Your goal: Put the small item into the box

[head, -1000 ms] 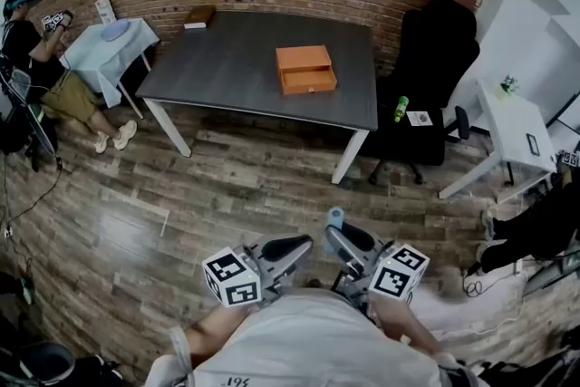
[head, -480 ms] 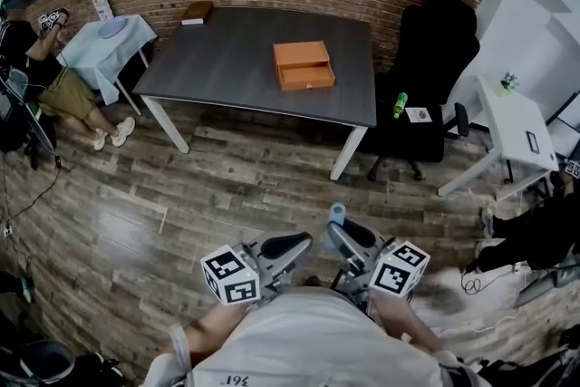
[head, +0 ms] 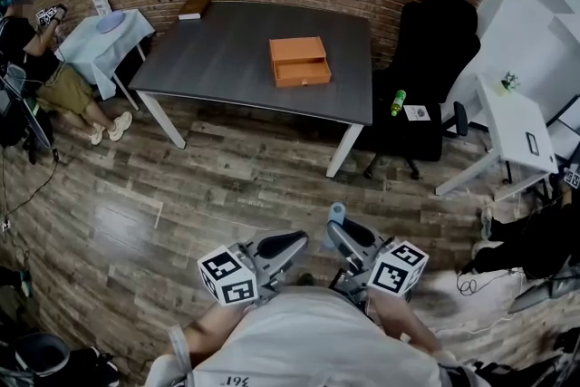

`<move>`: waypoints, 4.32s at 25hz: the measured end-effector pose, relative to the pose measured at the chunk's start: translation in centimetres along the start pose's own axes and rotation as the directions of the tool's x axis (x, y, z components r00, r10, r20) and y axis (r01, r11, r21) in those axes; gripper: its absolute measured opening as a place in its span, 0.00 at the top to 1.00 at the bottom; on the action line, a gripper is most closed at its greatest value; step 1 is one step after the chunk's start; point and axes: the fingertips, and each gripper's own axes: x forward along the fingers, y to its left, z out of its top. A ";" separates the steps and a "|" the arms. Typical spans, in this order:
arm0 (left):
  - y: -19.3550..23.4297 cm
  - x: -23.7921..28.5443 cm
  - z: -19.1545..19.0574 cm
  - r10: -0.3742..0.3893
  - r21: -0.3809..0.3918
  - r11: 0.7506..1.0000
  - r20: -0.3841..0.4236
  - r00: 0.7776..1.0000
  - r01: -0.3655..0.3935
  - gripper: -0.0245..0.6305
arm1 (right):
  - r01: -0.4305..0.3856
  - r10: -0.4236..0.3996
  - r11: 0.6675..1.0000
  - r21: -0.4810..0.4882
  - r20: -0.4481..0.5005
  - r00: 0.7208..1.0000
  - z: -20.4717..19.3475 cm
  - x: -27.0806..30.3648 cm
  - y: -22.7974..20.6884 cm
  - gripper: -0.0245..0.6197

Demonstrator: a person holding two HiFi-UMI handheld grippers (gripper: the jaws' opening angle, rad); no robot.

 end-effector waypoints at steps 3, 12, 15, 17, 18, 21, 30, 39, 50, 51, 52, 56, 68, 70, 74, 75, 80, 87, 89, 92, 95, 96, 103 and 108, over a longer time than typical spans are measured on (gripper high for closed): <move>0.0 0.8 -0.1 0.006 -0.004 1.000 0.007 1.000 -0.006 0.92 | 0.001 -0.001 1.000 0.001 -0.002 1.000 0.4 -0.5 -0.8 0.81; 0.2 3.9 -0.6 0.043 -0.008 0.999 0.023 0.999 -0.043 0.92 | -0.020 0.020 1.000 0.001 -0.013 1.000 1.8 -2.0 -3.6 0.81; 0.1 5.0 -0.9 0.052 -0.009 0.999 0.024 0.998 -0.052 0.92 | -0.028 0.028 1.000 0.007 -0.018 0.999 2.1 -2.7 -4.7 0.81; 0.1 5.6 -1.1 0.061 -0.011 0.998 0.024 0.998 -0.060 0.92 | -0.030 0.031 0.999 0.010 -0.021 0.999 2.2 -3.0 -5.4 0.81; 0.2 5.8 -1.1 0.065 -0.012 0.998 0.026 0.998 -0.065 0.92 | -0.031 0.031 0.999 0.011 -0.023 0.999 2.3 -3.0 -5.6 0.81; 0.5 6.0 -1.2 0.079 -0.015 0.997 0.031 0.996 -0.079 0.92 | -0.034 0.034 0.999 0.014 -0.025 0.999 2.4 -3.2 -6.1 0.82; 2.0 6.9 -0.8 0.082 -0.024 0.996 0.019 0.996 -0.082 0.92 | -0.039 0.040 0.999 0.029 -0.024 0.999 3.2 -1.9 -7.3 0.82; 8.1 6.5 3.2 0.065 -0.006 0.998 0.007 0.998 -0.065 0.92 | -0.014 0.014 0.999 0.039 -0.010 1.000 5.1 4.5 -8.7 0.83; 16.8 5.1 10.0 -0.012 -0.025 1.000 -0.042 0.999 0.011 0.92 | 0.052 -0.053 0.998 0.046 0.019 0.998 9.1 14.7 -9.1 0.83; 17.6 4.8 10.5 -0.016 -0.029 0.999 -0.044 0.999 0.014 0.92 | 0.055 -0.056 0.997 0.046 0.019 0.998 9.3 15.7 -9.0 0.83; 18.4 4.4 10.9 -0.019 -0.033 0.999 -0.045 0.999 0.018 0.92 | 0.057 -0.058 0.997 0.044 0.020 0.998 9.5 16.7 -8.9 0.83; 21.3 2.9 12.7 -0.031 -0.042 0.999 -0.044 0.999 0.029 0.92 | 0.068 -0.068 0.997 0.029 0.018 0.997 10.3 20.6 -8.6 0.83; 26.8 -0.5 15.1 -0.046 -0.076 0.996 -0.026 0.999 0.044 0.92 | 0.103 -0.104 0.995 0.006 0.021 0.994 11.4 26.9 -8.3 0.83; 27.1 -0.5 15.3 -0.044 -0.093 0.995 -0.011 0.999 0.043 0.92 | 0.117 -0.117 0.993 0.003 0.011 0.993 11.4 27.2 -8.8 0.83; 28.2 -0.4 15.8 -0.035 -0.102 0.994 0.001 0.999 0.035 0.92 | 0.111 -0.111 0.994 0.002 0.001 0.994 11.9 28.2 -9.4 0.84; 28.5 -0.3 15.9 -0.030 -0.099 0.995 0.003 1.000 0.030 0.92 | 0.108 -0.108 0.994 0.000 -0.001 0.994 12.1 28.3 -9.7 0.84; 30.1 0.7 17.0 0.018 -0.077 0.997 0.020 1.000 -0.017 0.92 | 0.081 -0.081 0.997 -0.002 -0.009 0.997 13.4 29.6 -11.7 0.84; 32.6 3.8 18.9 0.058 -0.056 0.997 0.037 0.998 -0.056 0.92 | 0.030 -0.030 1.000 -0.010 -0.018 0.999 16.4 31.9 -14.8 0.84; 33.3 5.3 19.6 0.056 -0.051 0.997 0.042 0.998 -0.054 0.92 | 0.026 -0.026 1.000 -0.012 -0.026 0.999 17.4 32.2 -16.0 0.84; 34.3 7.5 20.3 0.056 -0.050 0.997 0.045 0.997 -0.054 0.92 | 0.024 -0.024 1.000 -0.014 -0.029 0.999 19.1 32.5 -17.9 0.84; 35.2 9.6 21.1 0.062 -0.052 0.997 0.051 0.997 -0.060 0.92 | 0.015 -0.016 1.000 -0.017 -0.039 0.999 20.6 32.7 -19.4 0.84; 35.5 10.3 21.4 0.064 -0.053 0.997 0.052 0.997 -0.061 0.92 | 0.013 -0.013 1.000 -0.016 -0.041 0.999 21.1 32.7 -19.9 0.84; 36.7 14.4 22.0 0.075 -0.052 0.996 0.032 0.997 -0.073 0.92 | 0.009 -0.009 1.000 0.005 -0.047 0.999 23.2 32.2 -23.5 0.84; 37.1 16.1 22.2 0.085 -0.044 0.995 0.026 0.996 -0.084 0.92 | 0.012 -0.011 1.000 0.013 -0.053 0.999 23.9 31.8 -25.5 0.84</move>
